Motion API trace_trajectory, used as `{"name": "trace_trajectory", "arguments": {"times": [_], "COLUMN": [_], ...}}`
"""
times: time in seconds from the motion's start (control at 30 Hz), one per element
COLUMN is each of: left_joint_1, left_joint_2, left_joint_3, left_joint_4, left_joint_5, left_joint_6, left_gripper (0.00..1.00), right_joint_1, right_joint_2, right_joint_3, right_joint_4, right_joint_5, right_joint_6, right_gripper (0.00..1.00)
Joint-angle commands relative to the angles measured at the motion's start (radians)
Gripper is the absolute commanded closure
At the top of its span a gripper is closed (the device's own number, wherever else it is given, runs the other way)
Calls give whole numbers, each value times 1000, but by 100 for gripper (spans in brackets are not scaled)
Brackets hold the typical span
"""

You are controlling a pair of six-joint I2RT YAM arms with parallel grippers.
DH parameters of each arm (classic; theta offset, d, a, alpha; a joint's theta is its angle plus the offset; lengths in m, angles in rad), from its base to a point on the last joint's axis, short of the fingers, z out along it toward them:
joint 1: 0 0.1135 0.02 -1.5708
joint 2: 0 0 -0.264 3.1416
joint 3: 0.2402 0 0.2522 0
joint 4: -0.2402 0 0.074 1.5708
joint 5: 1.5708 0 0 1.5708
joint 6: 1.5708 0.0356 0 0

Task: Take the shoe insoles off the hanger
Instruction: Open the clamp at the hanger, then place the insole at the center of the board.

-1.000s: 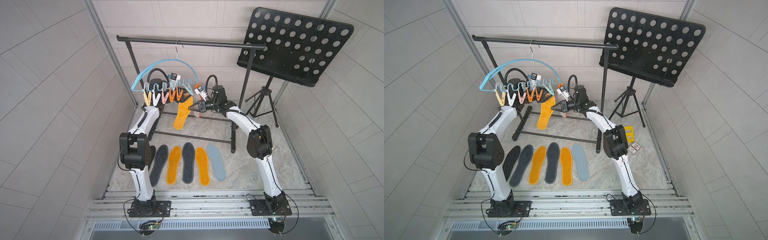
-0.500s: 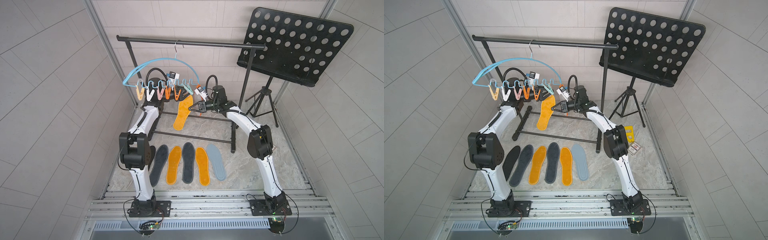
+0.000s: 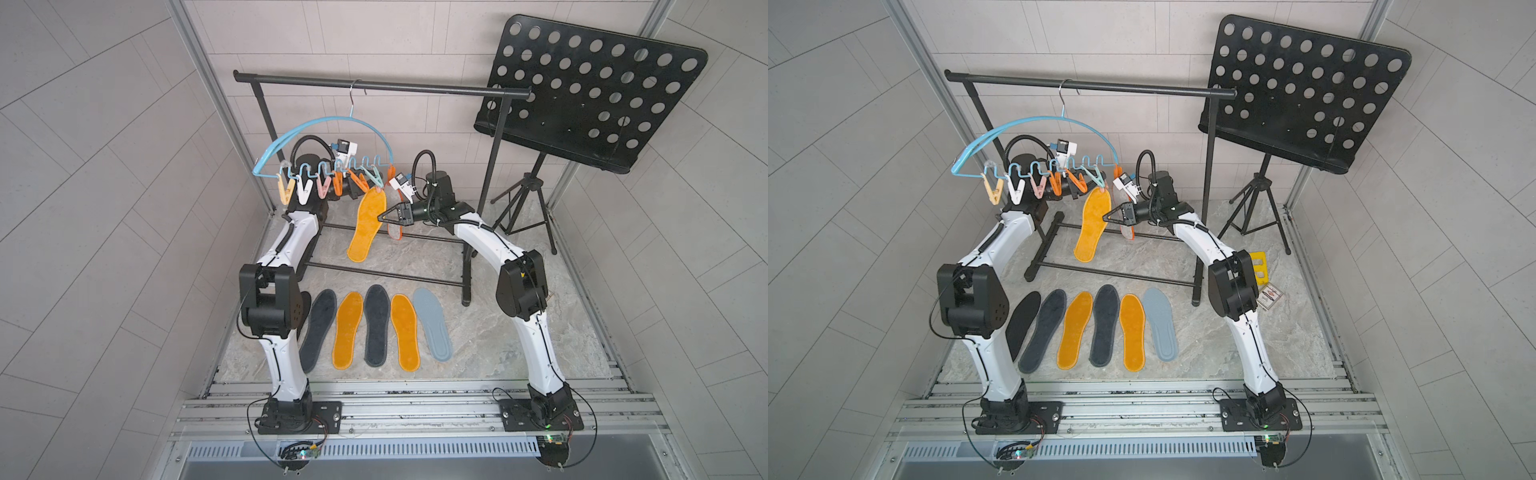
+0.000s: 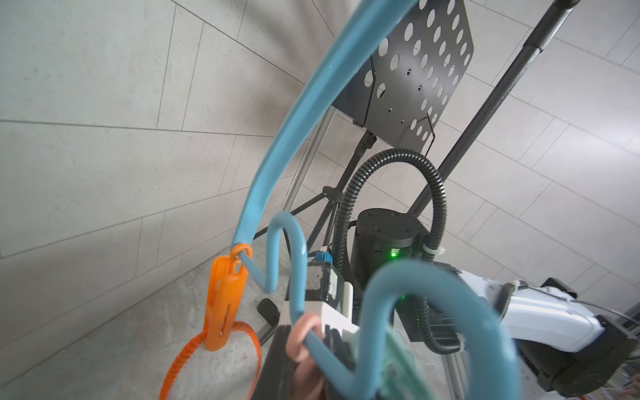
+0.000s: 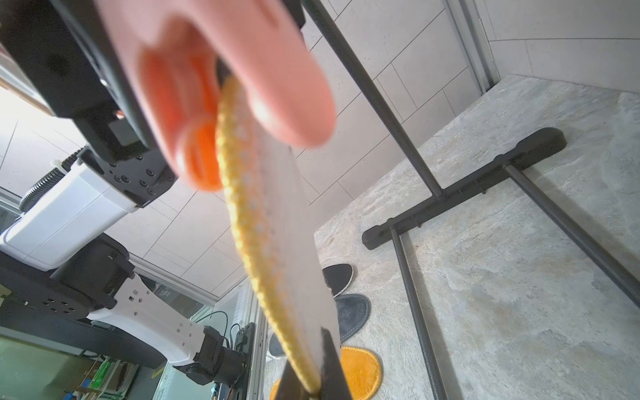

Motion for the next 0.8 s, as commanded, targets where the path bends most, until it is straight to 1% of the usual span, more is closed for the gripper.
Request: {"name": "trace_trajectory", "arguments": {"times": [0.0,0.13,0.3,0.33,0.43,0.53,0.63,0.7,0.77], "left_joint_1": [0,1,7,7,13,22,37,42,45], "left_joint_2": [-3,-5,-8,-10,-13,-15,-20,-21,-21], "left_joint_3": [8,10,18,17,19,18,13,7,8], "left_joint_4": [-7,-34,-88,-95,-128,-139,-156,-157,-169], "left_joint_5": [-5,-19,-49,-54,-77,-82,-96,-100,-108], "left_joint_6": [5,27,69,75,98,103,113,115,125], "left_gripper": [99,99,100,100,100,100,100,100,100], "right_joint_1": [9,5,8,9,11,11,-3,-11,-20], "right_joint_2": [-51,-56,-86,-102,-174,-302,-486,-629,-754], "right_joint_3": [-2,2,-17,-31,-103,-241,-443,-575,-664], "right_joint_4": [-33,-100,-342,-374,-460,-529,-554,-607,-713], "right_joint_5": [9,65,276,318,382,430,461,522,595], "right_joint_6": [-36,-67,-152,-152,-136,-122,-58,-50,-82], "right_gripper": [100,100,100,100,100,100,100,100,100]}}
